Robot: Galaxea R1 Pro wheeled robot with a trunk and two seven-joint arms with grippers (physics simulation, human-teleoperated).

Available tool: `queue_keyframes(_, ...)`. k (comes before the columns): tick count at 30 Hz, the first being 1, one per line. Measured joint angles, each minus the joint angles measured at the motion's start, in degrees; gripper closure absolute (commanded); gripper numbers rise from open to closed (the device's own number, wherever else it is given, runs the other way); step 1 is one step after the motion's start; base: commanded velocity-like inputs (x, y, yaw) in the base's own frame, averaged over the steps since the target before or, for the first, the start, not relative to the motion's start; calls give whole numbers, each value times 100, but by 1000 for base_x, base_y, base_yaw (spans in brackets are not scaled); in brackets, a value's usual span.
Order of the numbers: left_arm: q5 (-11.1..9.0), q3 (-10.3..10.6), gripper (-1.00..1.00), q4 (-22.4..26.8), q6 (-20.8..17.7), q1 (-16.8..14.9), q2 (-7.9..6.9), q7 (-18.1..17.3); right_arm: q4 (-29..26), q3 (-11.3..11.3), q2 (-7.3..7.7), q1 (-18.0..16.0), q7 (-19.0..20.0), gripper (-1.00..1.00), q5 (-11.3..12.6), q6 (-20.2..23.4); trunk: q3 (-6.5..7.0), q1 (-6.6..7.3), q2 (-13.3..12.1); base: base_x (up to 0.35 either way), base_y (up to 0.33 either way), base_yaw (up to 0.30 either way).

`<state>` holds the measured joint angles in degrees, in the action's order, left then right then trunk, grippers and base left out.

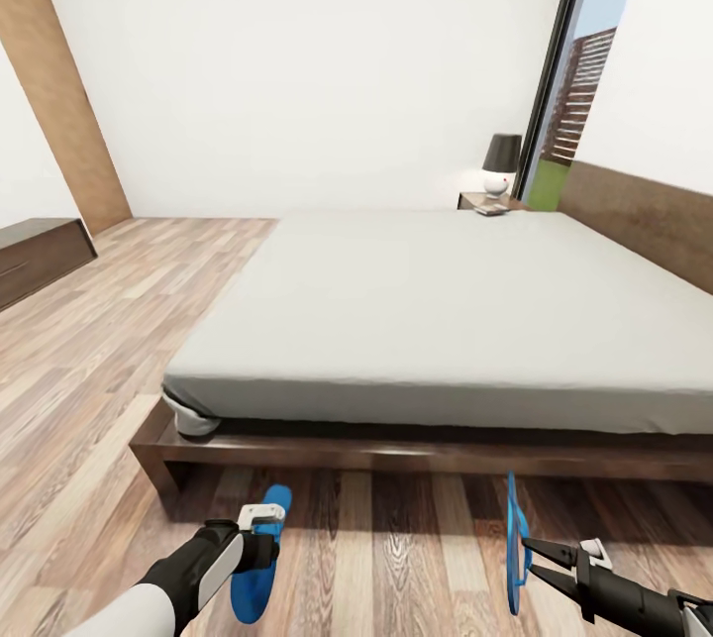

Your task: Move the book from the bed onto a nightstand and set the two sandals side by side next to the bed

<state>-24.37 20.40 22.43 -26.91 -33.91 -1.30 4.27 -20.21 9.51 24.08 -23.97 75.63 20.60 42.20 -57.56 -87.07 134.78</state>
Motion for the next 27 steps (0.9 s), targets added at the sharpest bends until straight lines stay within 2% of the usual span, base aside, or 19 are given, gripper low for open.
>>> queue_keyframes(5,1,-14,100,0,-6,0,-7,0,4,4,0,0,-1,100,0,0,-90,-110,201,0,0,0)
queue_keyframes(9,19,-47,100,-4,-27,0,-97,3,1,4,3,2,13,100,0,4,-162,-198,361,0,0,0)
queue_keyframes(11,29,-170,100,-2,-60,-1,-219,3,0,4,5,1,16,100,0,7,-197,-242,441,0,0,0)
queue_keyframes(14,14,-510,100,14,-175,-1,-355,1,2,4,7,2,21,100,2,8,-251,-308,562,0,0,0)
queue_keyframes(16,33,-772,100,140,-382,-5,-487,2,3,4,8,1,24,100,7,9,-287,-351,642,0,0,0)
queue_keyframes(18,22,-913,100,324,-562,-8,-598,-3,4,4,8,0,25,100,8,9,-323,-395,722,0,0,0)
queue_keyframes(21,-1,-989,100,446,-667,-14,-644,-8,2,4,5,1,24,100,9,9,-377,-461,842,0,0,0)
queue_keyframes(27,13,-1003,100,476,-690,-34,-628,-1,-1,5,7,2,20,100,2,12,-510,-477,851,0,0,0)
